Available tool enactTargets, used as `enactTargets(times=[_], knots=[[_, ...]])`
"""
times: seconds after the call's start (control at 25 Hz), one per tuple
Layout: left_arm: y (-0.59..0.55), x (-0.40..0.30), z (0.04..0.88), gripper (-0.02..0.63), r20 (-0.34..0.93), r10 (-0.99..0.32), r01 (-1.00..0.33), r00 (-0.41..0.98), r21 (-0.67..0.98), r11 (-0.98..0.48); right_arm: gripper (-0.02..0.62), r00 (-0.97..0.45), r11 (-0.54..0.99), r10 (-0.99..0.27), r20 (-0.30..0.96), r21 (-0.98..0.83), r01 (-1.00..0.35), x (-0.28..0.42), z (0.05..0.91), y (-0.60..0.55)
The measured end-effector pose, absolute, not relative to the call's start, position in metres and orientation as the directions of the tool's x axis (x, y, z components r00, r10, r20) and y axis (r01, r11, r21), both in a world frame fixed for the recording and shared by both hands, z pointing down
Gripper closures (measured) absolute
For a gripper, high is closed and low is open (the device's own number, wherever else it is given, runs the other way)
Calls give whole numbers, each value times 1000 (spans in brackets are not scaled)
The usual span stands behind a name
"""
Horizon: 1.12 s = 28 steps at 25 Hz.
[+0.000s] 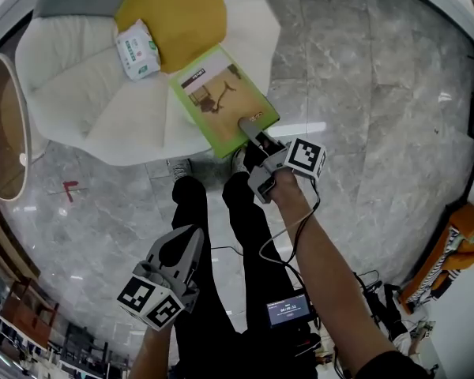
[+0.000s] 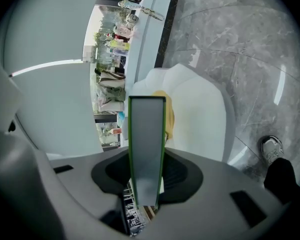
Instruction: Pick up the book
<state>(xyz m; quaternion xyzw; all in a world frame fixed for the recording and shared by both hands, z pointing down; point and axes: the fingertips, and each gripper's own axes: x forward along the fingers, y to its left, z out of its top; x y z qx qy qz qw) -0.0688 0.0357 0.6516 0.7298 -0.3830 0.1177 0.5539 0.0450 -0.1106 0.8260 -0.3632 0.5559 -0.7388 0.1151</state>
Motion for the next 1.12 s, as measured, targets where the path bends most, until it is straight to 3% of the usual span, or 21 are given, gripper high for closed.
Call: enactTargets(times=[0.52,1.12], knots=[[10,-53,587,592,564,-483,-696,670,704,-142,446,-707,-317,-634,313,-939,-132,72,718,-99],[0,-20,445,592,474,-556,-694,683,659,-291,446,-651,-194,-737,183,-979,-55,130,531,-87]])
